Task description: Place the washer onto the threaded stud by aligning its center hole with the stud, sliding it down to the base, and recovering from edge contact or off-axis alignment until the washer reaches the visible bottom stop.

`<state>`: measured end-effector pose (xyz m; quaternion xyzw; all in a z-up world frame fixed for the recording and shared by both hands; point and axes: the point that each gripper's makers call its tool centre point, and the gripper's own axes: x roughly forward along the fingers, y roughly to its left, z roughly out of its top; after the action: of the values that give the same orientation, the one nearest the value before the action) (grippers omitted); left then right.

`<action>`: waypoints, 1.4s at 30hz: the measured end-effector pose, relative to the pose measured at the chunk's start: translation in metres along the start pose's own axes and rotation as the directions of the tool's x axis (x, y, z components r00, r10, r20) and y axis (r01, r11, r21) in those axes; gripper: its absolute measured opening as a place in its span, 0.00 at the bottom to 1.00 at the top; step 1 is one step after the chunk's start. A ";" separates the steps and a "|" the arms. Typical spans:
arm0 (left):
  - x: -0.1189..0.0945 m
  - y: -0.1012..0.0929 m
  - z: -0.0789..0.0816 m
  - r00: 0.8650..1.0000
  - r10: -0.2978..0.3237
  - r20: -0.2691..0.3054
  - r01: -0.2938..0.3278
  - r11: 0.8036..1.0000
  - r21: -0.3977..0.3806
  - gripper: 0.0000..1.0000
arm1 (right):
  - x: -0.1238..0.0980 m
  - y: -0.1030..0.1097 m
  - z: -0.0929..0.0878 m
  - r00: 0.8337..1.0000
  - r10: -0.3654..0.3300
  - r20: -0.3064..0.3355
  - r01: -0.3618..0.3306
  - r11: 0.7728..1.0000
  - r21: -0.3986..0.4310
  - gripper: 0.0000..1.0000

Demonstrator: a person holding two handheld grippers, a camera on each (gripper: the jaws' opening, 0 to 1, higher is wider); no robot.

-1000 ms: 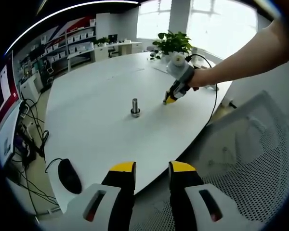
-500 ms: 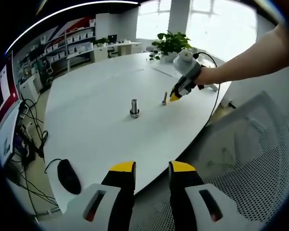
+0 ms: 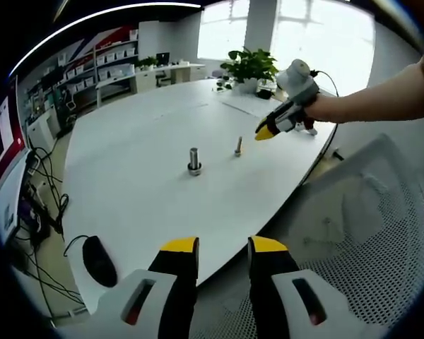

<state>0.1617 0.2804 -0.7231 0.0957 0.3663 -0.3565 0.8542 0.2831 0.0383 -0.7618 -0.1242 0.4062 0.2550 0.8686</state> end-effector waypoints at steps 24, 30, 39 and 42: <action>-0.004 0.014 0.008 0.997 0.069 0.041 -0.067 0.996 -0.057 0.29 | -0.108 0.032 0.007 0.947 0.036 0.320 -0.118 0.963 0.241 0.34; -0.006 0.014 0.013 0.994 0.085 0.062 -0.082 0.996 -0.042 0.29 | -0.112 0.046 -0.002 0.936 0.055 0.348 -0.150 0.956 0.253 0.37; -0.006 0.011 0.010 0.995 0.091 0.043 -0.091 0.996 0.002 0.28 | -0.112 0.060 0.001 0.923 0.064 0.379 -0.152 0.967 0.206 0.37; -0.008 0.012 0.012 0.994 0.095 0.054 -0.095 0.995 -0.006 0.27 | -0.111 0.067 -0.004 0.936 0.070 0.344 -0.119 0.985 0.123 0.35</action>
<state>0.1727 0.2889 -0.7104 0.1021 0.3385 -0.3172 0.8800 0.1839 0.0546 -0.6796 0.0030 0.2734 0.2845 0.9189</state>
